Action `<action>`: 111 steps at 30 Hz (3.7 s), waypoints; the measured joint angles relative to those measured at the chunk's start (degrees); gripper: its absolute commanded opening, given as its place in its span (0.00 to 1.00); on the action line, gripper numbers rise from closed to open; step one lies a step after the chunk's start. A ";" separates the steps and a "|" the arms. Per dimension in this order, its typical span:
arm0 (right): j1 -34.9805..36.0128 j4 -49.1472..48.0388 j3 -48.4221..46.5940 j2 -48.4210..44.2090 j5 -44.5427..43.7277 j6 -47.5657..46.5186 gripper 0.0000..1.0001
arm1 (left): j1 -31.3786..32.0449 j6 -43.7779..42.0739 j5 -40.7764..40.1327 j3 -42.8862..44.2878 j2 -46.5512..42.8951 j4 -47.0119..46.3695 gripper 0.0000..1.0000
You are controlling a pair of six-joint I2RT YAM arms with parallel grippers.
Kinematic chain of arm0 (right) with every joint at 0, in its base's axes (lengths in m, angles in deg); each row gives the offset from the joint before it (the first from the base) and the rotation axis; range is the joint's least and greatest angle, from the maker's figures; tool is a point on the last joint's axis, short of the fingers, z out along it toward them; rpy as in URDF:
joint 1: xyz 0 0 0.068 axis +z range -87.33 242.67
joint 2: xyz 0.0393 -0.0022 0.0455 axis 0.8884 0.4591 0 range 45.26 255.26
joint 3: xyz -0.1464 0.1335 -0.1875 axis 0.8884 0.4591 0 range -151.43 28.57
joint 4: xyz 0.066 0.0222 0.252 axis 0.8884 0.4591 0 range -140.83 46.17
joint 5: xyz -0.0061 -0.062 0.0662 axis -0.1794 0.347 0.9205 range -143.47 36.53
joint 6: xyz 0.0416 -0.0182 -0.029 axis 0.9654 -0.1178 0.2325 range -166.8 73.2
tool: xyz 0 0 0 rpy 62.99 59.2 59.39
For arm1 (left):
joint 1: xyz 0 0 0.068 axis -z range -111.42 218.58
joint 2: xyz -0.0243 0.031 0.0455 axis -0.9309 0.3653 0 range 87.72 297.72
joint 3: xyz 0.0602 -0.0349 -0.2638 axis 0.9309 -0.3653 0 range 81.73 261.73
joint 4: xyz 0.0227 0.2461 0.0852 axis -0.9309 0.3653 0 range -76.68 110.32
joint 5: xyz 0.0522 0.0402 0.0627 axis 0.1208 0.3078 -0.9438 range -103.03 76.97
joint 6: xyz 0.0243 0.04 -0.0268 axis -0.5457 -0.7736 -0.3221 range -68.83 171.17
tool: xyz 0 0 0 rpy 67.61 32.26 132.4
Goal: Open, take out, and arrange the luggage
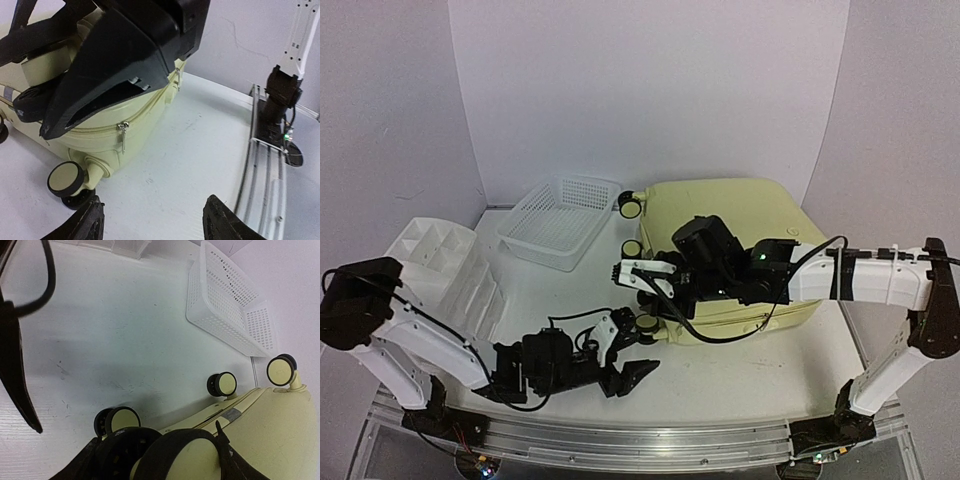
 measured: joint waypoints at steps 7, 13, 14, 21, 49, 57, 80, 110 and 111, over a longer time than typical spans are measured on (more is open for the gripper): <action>0.00 2.49 -2.10 0.98 -0.15 3.04 0.16 | 2.73 -5.70 -12.48 8.96 21.29 -18.71 0.61; 0.00 3.02 -2.64 1.20 -0.26 4.24 0.16 | 3.37 -10.71 -17.68 16.83 30.67 -24.65 0.51; 0.00 3.08 -2.69 1.20 -0.28 4.33 0.16 | 3.37 -11.26 -18.45 17.57 31.45 -25.14 0.49; 0.00 3.23 -2.80 1.20 -0.44 4.94 0.14 | 3.61 -12.87 -25.16 20.15 35.45 -27.26 0.42; -0.17 5.38 -3.82 1.42 -1.60 6.73 0.08 | 4.00 -21.03 -35.17 30.49 43.32 -27.12 0.18; -0.50 5.84 -4.02 1.46 -2.01 7.13 0.06 | 3.98 -23.12 -38.29 32.22 43.39 -25.92 0.05; -4.96 4.26 -2.21 -0.87 10.78 4.79 0.00 | 0.26 -11.21 -21.09 17.35 32.22 -25.11 0.00; -7.43 13.51 -6.32 -0.39 14.27 8.85 0.00 | -1.22 -0.17 -14.53 15.10 36.61 -26.49 0.54; -7.43 13.29 -6.69 0.02 13.81 9.44 0.00 | -0.33 -1.55 -16.06 16.81 37.68 -26.77 0.54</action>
